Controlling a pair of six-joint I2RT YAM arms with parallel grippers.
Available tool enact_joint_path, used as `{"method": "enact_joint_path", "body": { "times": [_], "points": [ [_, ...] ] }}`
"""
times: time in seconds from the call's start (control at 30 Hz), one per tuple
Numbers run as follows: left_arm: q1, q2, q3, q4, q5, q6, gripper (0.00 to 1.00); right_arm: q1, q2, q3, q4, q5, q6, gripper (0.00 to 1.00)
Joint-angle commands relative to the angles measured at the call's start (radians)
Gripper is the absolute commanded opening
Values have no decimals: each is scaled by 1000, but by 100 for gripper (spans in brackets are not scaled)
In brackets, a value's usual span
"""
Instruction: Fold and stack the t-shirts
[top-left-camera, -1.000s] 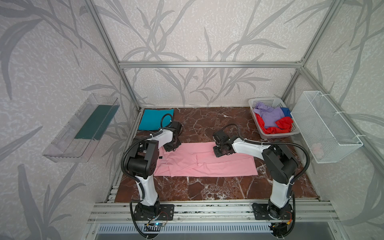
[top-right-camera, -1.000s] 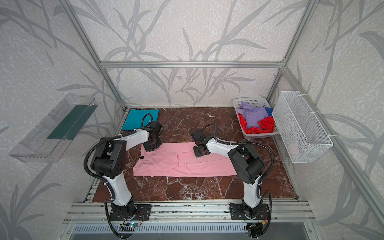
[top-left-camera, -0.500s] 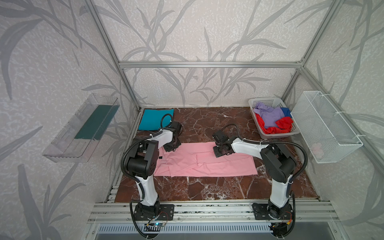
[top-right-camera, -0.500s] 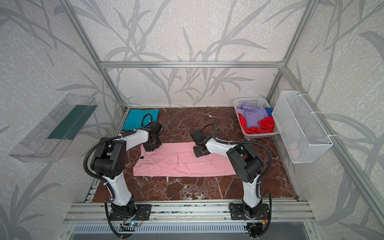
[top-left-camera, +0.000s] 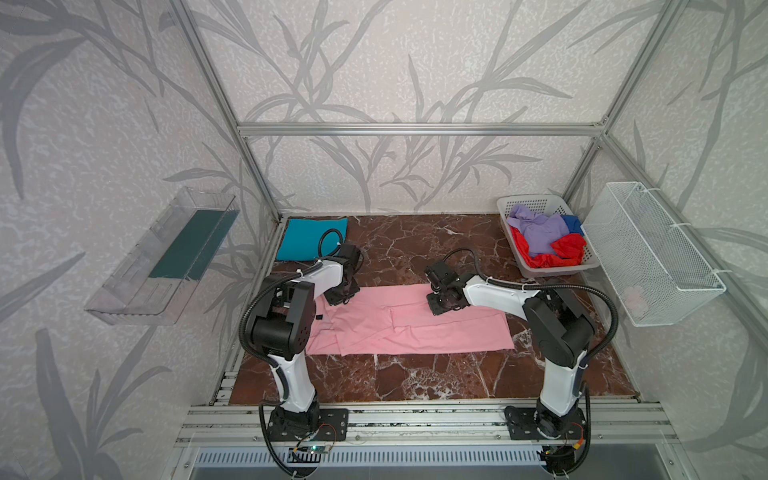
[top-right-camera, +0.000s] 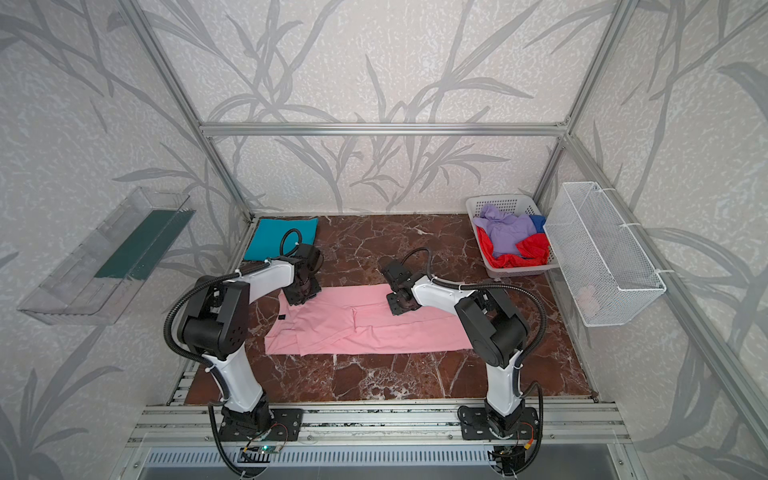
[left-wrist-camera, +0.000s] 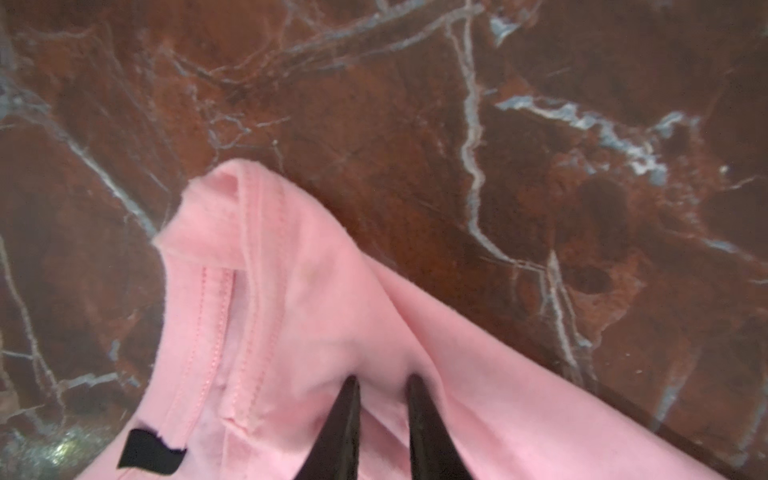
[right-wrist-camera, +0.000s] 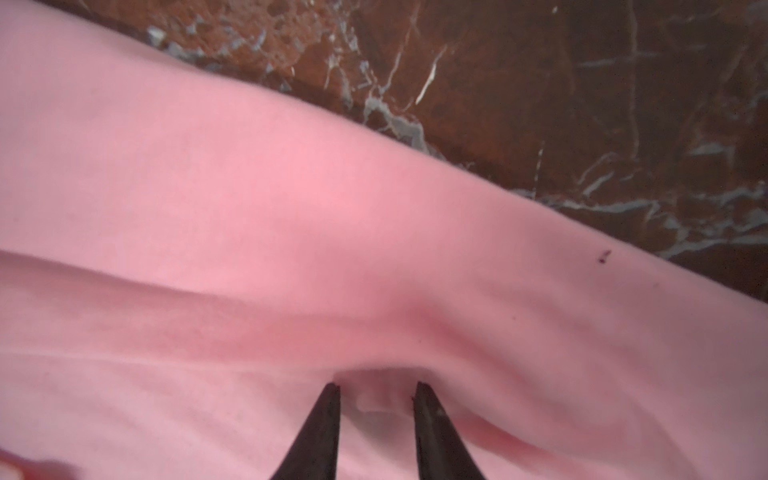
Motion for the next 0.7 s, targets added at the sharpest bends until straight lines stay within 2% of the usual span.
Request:
{"method": "enact_joint_path", "body": {
  "times": [0.0,0.2,0.4,0.67],
  "points": [
    [24,-8,-63,-77,-17,11,23,-3,26,43,-11,-6,-7,32],
    [35,-33,-88,-80,-27,10,23,-3,54,69,-8,-27,-4,29],
    [36,-23,-77,-75,-13,7,23,-3,66,68,1,-44,11,13],
    [35,-17,-67,-79,-10,9,23,-3,12,61,-16,-48,-1,1]
  ]
}}
